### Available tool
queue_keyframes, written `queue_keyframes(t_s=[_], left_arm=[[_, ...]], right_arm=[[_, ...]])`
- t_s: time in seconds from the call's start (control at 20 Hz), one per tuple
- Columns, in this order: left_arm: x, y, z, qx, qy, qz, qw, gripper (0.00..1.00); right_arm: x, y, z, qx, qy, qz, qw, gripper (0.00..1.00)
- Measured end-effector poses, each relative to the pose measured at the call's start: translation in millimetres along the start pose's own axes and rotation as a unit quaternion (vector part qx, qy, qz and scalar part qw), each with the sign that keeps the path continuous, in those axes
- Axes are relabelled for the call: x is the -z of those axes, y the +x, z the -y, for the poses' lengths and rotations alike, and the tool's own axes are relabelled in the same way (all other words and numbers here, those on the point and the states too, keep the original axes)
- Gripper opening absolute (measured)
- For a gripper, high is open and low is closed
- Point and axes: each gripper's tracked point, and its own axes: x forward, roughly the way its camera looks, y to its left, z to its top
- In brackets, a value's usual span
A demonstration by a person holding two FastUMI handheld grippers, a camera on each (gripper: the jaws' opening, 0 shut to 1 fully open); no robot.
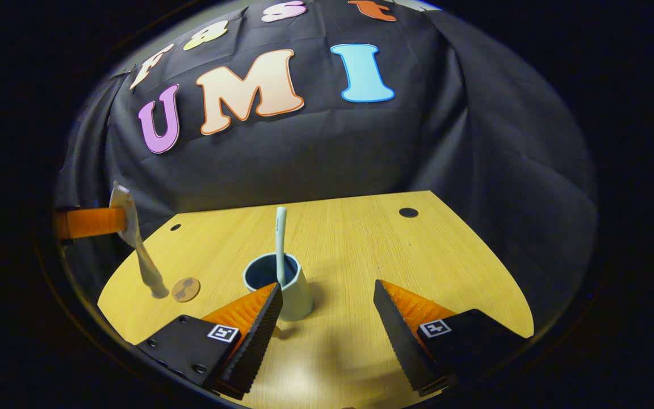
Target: Put the toothbrush and toothpaste on the desktop into the cup, then pick up the cup and place it on the coaster on the desktop.
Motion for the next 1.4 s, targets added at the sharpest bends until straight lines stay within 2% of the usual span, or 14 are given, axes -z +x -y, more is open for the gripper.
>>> queue_keyframes(t_s=[0.05,0.1,0.25,0.3,0.35,0.6,0.9,0.95,1.05,1.4], left_arm=[[-3.9,4.8,4.2,0.006,0.000,0.003,1.000,0.00],[-7.6,10.5,10.1,0.012,0.000,0.006,1.000,0.00],[-18.5,28.3,24.4,0.030,0.001,0.017,0.999,0.00],[-23.5,34.3,29.4,0.034,0.000,0.022,0.999,0.00],[-26.7,40.2,34.0,0.039,-0.003,0.027,0.999,0.00],[-23.6,71.3,52.0,0.055,-0.041,0.031,0.997,0.00],[-11.0,96.6,63.4,0.046,-0.052,0.020,0.997,0.00],[-9.3,99.4,65.3,0.045,-0.049,0.017,0.998,0.00],[-5.3,104.2,68.8,0.040,-0.050,0.011,0.998,0.00],[18.9,113.3,68.1,0.007,-0.063,-0.002,0.998,0.02]], right_arm=[[4.7,-4.3,2.6,0.002,0.001,-0.005,1.000,0.96],[9.1,-8.6,4.3,0.003,0.001,-0.009,1.000,0.99],[15.0,-22.0,8.2,0.005,0.004,-0.014,1.000,0.99],[16.1,-25.6,9.2,0.005,0.005,-0.015,1.000,0.96],[17.0,-29.1,10.5,0.005,0.006,-0.016,1.000,0.99],[22.1,-39.8,15.8,0.005,0.005,-0.024,1.000,0.99],[31.7,-48.3,35.4,0.017,-0.003,-0.039,0.999,0.99],[33.3,-48.6,38.2,0.018,-0.003,-0.041,0.999,0.96],[35.6,-49.3,42.9,0.021,-0.001,-0.045,0.999,0.99],[32.0,-46.1,44.2,0.009,-0.013,-0.046,0.999,0.99]])
